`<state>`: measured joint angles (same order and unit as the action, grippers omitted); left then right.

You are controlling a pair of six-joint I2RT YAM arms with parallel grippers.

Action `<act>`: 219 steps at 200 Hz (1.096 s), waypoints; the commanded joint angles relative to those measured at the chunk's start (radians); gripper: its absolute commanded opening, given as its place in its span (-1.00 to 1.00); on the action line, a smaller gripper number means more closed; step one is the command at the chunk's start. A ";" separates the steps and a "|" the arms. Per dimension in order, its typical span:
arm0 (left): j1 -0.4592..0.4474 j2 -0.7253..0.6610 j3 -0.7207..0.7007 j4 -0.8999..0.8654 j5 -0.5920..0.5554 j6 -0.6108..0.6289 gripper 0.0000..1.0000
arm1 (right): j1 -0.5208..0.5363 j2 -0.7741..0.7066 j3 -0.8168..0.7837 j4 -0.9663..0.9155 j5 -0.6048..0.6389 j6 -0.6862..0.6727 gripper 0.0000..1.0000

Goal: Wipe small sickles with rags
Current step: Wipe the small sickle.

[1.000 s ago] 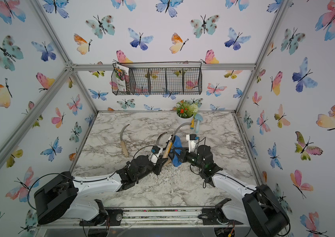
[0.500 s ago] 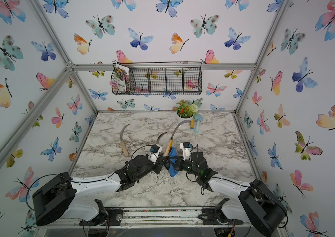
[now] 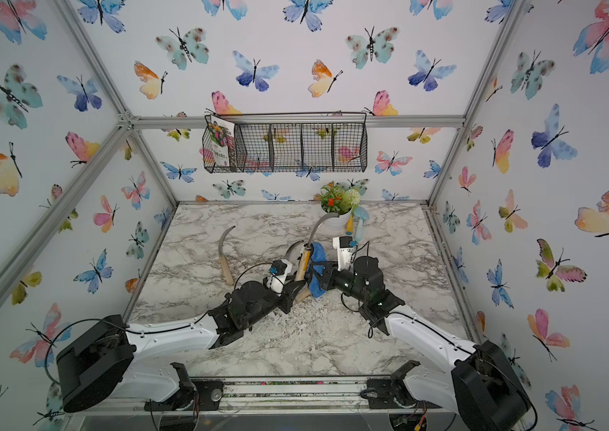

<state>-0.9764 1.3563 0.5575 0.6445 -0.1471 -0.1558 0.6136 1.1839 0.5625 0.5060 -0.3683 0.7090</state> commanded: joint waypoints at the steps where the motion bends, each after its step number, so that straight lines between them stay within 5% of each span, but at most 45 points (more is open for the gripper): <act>1: -0.011 0.001 -0.010 -0.018 0.044 0.013 -1.00 | 0.013 0.046 -0.055 0.188 -0.139 0.047 -0.96; 66: -0.012 -0.025 -0.028 -0.008 0.033 0.015 -1.00 | 0.123 0.085 -0.176 0.325 -0.118 0.095 -0.96; 92: -0.012 -0.020 -0.024 -0.009 0.040 0.014 -1.00 | 0.122 0.035 -0.138 0.228 -0.063 0.050 -0.96; 147: -0.012 -0.017 -0.023 -0.012 0.053 0.013 -1.00 | 0.044 -0.104 0.017 0.009 0.006 -0.028 -0.96; 219: -0.011 -0.006 -0.018 -0.012 0.060 0.013 -1.00 | -0.038 -0.085 0.053 -0.017 -0.105 -0.026 -0.96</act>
<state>-0.9813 1.3411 0.5327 0.6537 -0.1249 -0.1539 0.5747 1.0958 0.6121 0.4603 -0.3733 0.6899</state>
